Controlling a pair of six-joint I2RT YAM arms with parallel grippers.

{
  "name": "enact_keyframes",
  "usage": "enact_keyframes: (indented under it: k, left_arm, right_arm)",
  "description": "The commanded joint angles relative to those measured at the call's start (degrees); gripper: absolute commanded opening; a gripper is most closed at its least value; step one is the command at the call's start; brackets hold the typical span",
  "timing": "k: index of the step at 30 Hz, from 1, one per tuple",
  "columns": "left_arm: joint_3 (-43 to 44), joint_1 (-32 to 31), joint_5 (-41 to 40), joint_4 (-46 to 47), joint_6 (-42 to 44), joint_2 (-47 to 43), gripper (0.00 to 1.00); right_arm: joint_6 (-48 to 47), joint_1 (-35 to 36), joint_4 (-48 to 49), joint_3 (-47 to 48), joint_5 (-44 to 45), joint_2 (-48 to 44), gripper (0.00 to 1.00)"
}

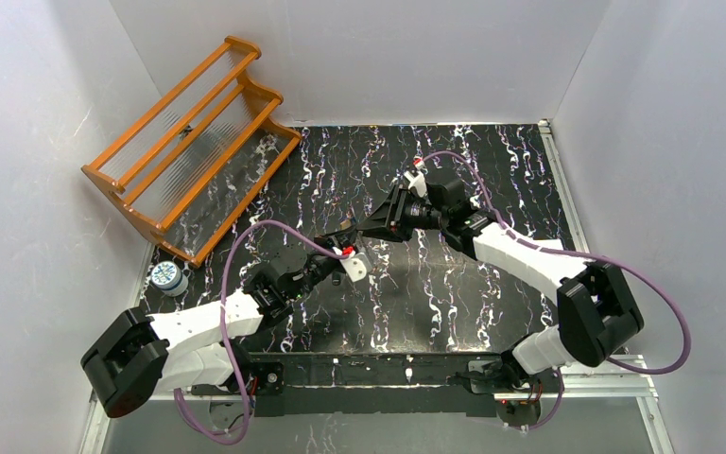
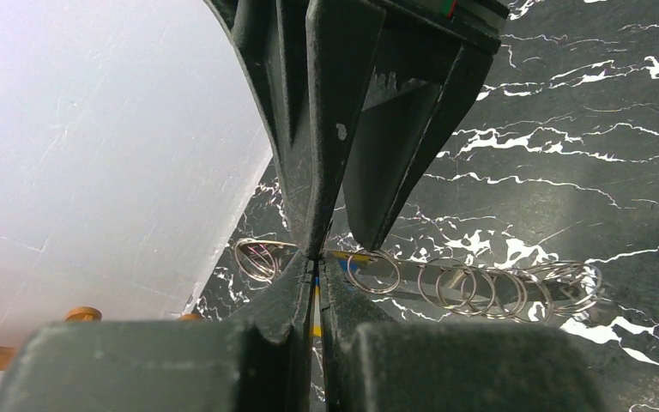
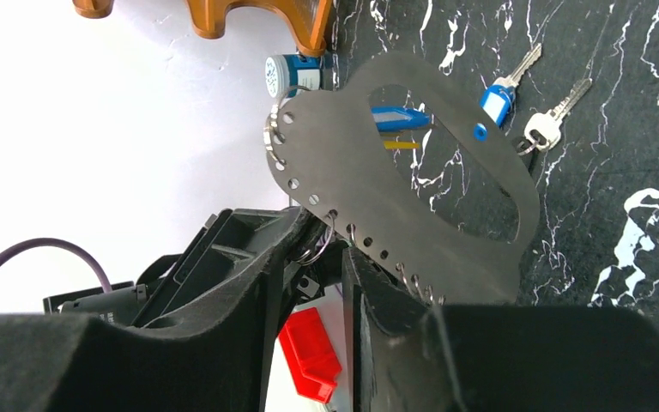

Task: Put the keys on the keyring
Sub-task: Adjust the keyring.

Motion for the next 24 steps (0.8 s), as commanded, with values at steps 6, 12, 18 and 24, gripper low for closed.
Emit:
enact_keyframes:
  k: [6, 12, 18, 24]
  left_arm:
    - [1.48, -0.38, 2.64, 1.54, -0.69, -0.85, 0.00]
    - [0.89, -0.38, 2.77, 1.51, -1.03, -1.40, 0.00]
    - [0.21, -0.38, 4.70, 1.46, -4.76, -2.73, 0.39]
    - [-0.38, -0.38, 12.32, 1.26, -16.74, -6.30, 0.86]
  right_arm:
    - [2.38, 0.12, 4.62, 3.39, -1.52, 1.82, 0.17]
    - [1.70, 0.09, 4.62, 4.79, -2.45, 2.31, 0.01]
    - [-6.86, 0.02, 2.31, 5.54, 0.37, 0.78, 0.01]
    - [-24.70, -0.60, -0.52, 3.58, 7.61, -3.29, 0.01]
